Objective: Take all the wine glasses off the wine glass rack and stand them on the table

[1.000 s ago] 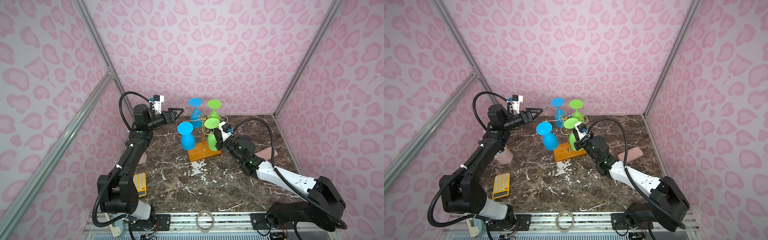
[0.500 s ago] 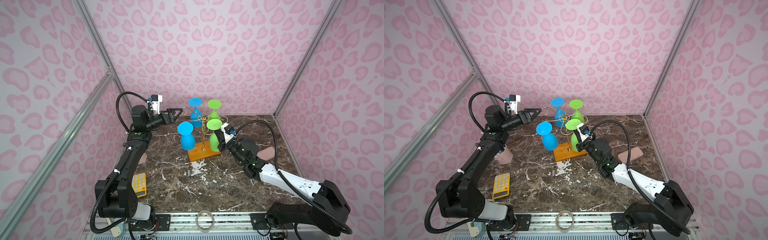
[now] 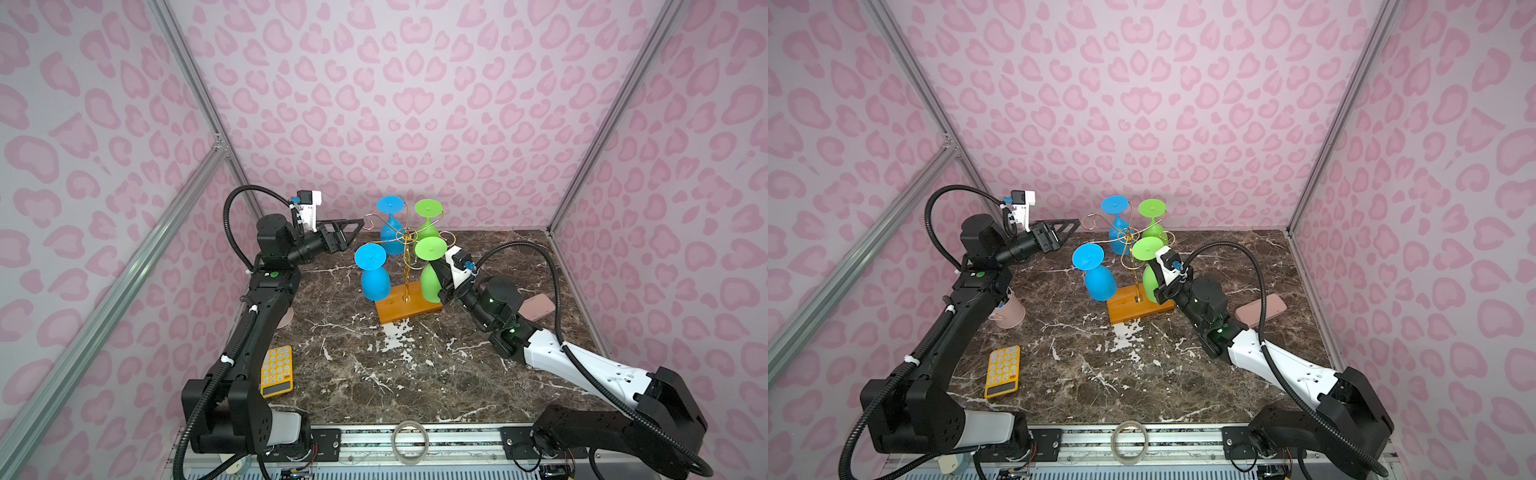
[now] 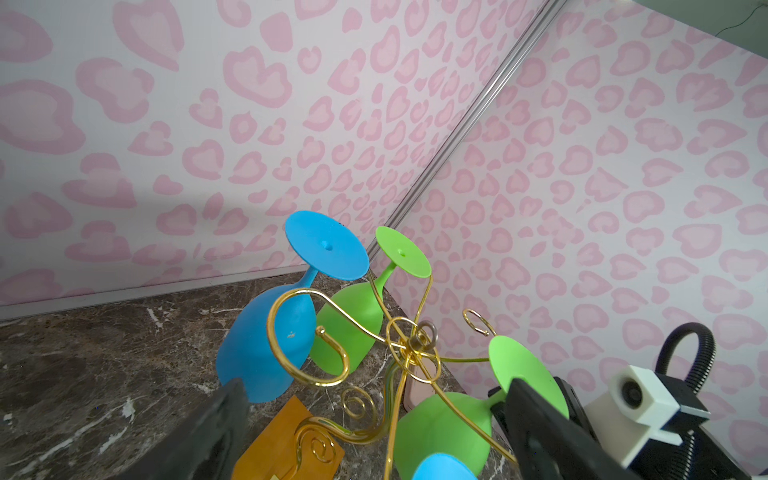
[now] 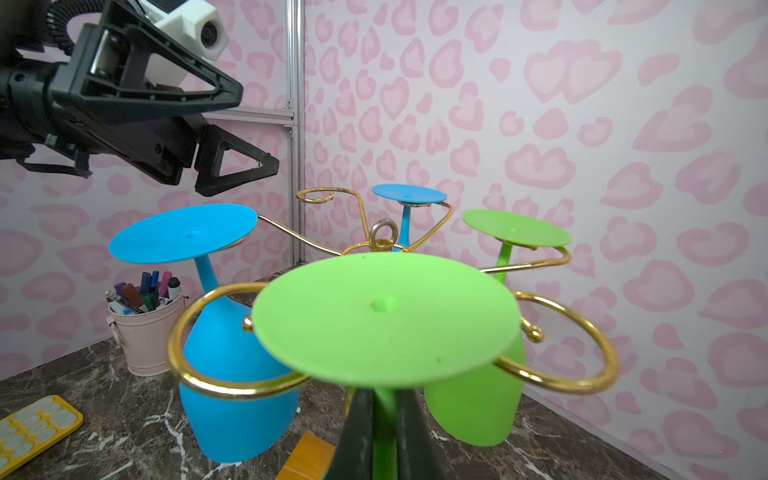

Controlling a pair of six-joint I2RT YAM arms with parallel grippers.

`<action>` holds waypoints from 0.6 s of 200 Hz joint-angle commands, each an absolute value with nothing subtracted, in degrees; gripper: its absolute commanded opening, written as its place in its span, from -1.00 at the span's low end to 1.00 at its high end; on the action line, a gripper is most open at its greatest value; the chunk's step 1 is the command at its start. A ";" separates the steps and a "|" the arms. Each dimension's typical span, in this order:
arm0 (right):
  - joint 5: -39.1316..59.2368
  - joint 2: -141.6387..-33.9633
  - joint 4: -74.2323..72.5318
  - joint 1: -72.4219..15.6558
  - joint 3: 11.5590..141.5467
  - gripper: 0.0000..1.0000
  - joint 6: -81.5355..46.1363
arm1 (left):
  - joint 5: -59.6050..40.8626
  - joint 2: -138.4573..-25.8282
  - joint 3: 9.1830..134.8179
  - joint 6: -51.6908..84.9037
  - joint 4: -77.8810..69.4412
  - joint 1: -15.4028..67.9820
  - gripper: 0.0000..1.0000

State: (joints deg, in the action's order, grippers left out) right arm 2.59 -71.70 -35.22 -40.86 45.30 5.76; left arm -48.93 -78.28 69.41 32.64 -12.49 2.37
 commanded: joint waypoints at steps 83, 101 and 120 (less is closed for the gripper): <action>3.08 -63.87 -27.97 -40.85 43.06 -1.00 7.25 | -47.24 -66.74 62.48 25.80 -16.02 2.75 0.98; 2.99 -61.64 -26.26 -40.87 41.70 -1.00 7.80 | -50.61 -66.19 63.24 30.74 -14.70 2.86 0.78; 3.57 -59.60 -24.93 -40.86 40.33 -1.00 8.00 | -54.47 -66.59 64.61 37.59 -12.73 3.77 0.51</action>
State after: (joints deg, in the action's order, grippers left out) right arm 2.66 -61.30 -27.38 -40.86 41.71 7.11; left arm -48.71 -66.46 62.98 29.85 -14.66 3.07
